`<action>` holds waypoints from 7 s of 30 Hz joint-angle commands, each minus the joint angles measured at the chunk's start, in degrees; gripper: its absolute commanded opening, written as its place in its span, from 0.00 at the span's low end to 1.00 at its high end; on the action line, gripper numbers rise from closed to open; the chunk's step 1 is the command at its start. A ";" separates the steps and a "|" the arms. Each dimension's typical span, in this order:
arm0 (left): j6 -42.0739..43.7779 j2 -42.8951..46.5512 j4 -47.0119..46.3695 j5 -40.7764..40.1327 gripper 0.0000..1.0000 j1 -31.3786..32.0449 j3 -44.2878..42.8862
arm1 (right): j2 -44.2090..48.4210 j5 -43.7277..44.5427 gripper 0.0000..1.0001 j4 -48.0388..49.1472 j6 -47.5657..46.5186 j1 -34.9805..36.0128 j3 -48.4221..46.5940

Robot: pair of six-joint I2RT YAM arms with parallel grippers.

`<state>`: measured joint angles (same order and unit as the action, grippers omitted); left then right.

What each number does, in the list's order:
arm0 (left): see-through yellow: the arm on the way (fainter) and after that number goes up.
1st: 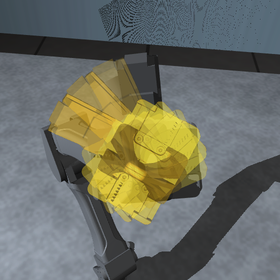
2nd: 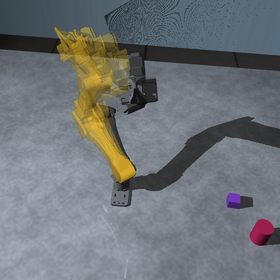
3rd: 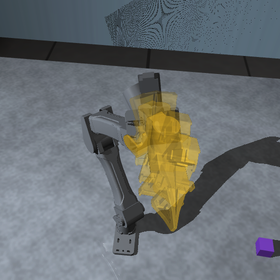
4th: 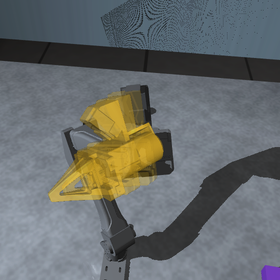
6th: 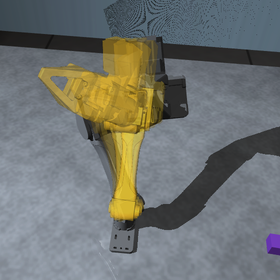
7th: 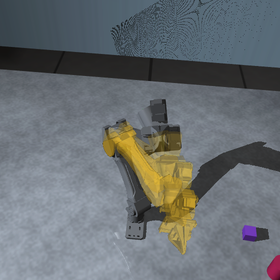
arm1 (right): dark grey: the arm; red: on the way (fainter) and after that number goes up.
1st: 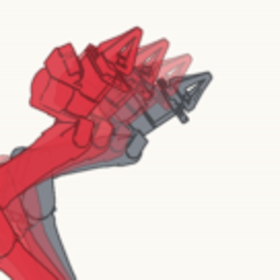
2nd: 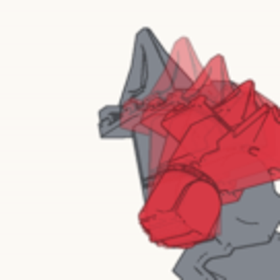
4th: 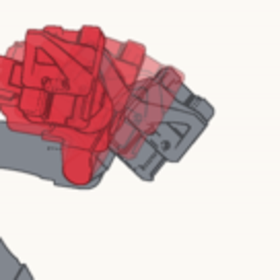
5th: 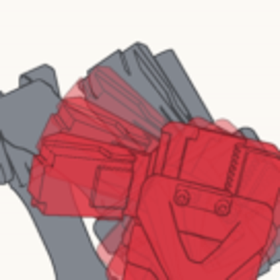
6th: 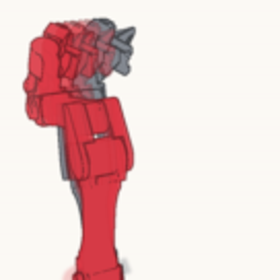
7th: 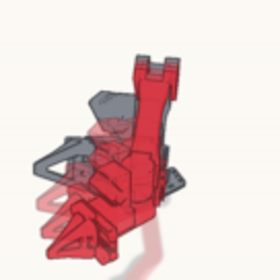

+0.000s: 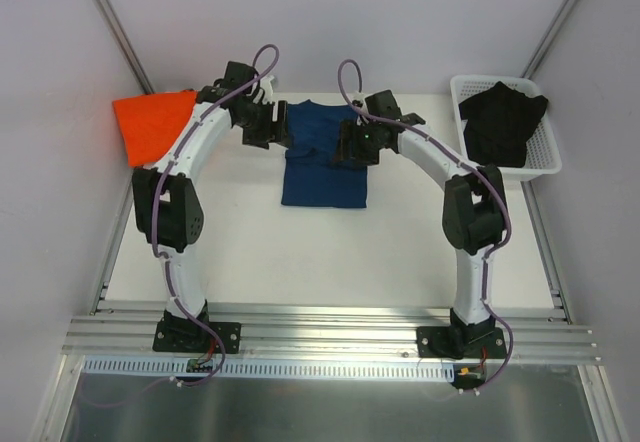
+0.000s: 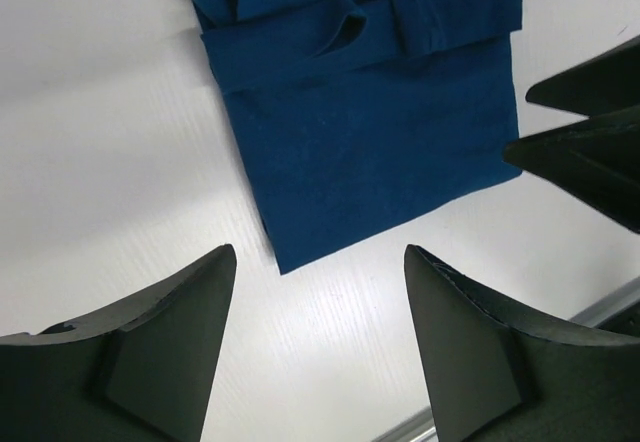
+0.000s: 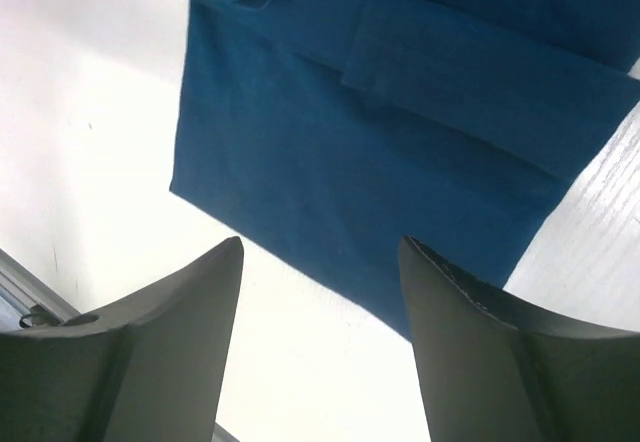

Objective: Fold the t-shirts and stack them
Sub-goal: Fold the folded rectangular tshirt in 1/3 of the way, then grab one side of the 2/3 rectangular tshirt with both arms

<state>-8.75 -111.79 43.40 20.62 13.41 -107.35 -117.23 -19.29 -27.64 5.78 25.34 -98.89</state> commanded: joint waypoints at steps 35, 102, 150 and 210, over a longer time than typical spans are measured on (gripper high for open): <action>-0.21 -14.68 1.34 4.43 0.72 3.03 -3.90 | -16.46 6.28 0.65 2.15 -1.65 -5.22 -22.67; -2.23 -13.90 1.34 5.30 0.72 2.85 -4.53 | -5.12 -0.66 0.67 0.92 5.82 -4.78 -9.04; -1.45 -15.02 1.34 2.93 0.73 2.67 -5.14 | -18.31 10.24 0.68 2.24 1.25 -4.25 -27.59; -1.00 -8.46 -5.43 1.26 0.71 -0.92 -3.07 | 4.90 0.39 0.69 -1.27 7.23 -0.55 9.58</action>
<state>-10.92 -130.47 37.28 19.66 13.85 -115.59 -119.11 -19.59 -26.89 14.33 26.85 -90.65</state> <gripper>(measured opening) 0.712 0.695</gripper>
